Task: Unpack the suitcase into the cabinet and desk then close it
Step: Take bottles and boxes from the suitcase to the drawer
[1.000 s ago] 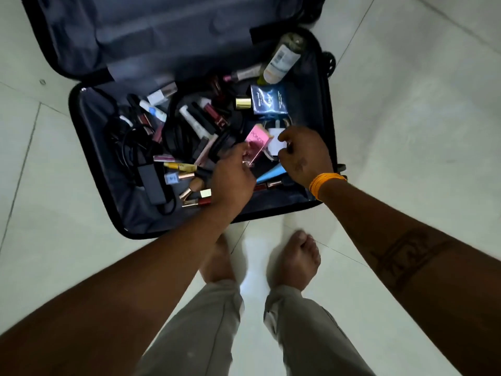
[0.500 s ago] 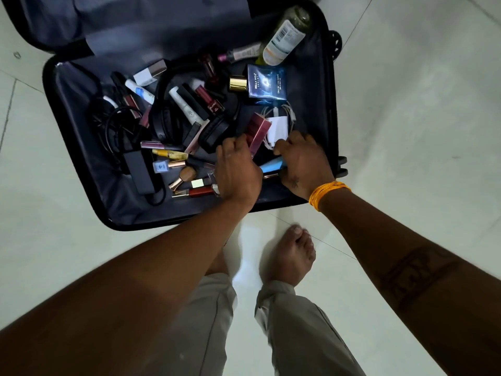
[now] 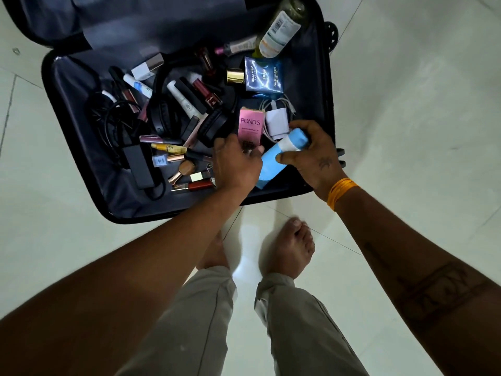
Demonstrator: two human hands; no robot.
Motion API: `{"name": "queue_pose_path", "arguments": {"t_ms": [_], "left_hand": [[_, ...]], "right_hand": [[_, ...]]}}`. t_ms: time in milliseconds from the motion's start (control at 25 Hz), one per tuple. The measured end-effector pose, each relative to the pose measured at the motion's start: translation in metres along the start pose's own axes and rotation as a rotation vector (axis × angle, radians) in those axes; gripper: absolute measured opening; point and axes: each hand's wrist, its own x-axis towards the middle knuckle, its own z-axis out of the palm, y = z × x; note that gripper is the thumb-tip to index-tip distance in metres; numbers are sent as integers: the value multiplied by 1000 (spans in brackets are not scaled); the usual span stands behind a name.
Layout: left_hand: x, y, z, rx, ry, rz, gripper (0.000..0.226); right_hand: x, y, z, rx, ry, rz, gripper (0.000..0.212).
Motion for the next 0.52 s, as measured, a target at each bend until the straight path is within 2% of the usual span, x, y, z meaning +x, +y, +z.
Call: {"name": "queue_pose_path", "arguments": {"t_ms": [120, 240, 360, 520], "left_hand": [[-2, -10, -10, -145, -13, -18, 25], [-13, -2, -25, -443, -114, -102, 12], [-39, 24, -55, -706, -157, -129, 7], [-89, 58, -126, -749, -99, -122, 20]], "right_hand": [[-4, -6, 7, 264, 16, 105, 53], [-21, -15, 10, 442, -1, 202, 47], [-44, -44, 12, 598, 3, 198, 34], [-95, -110, 10, 676, 10, 124, 24]]}}
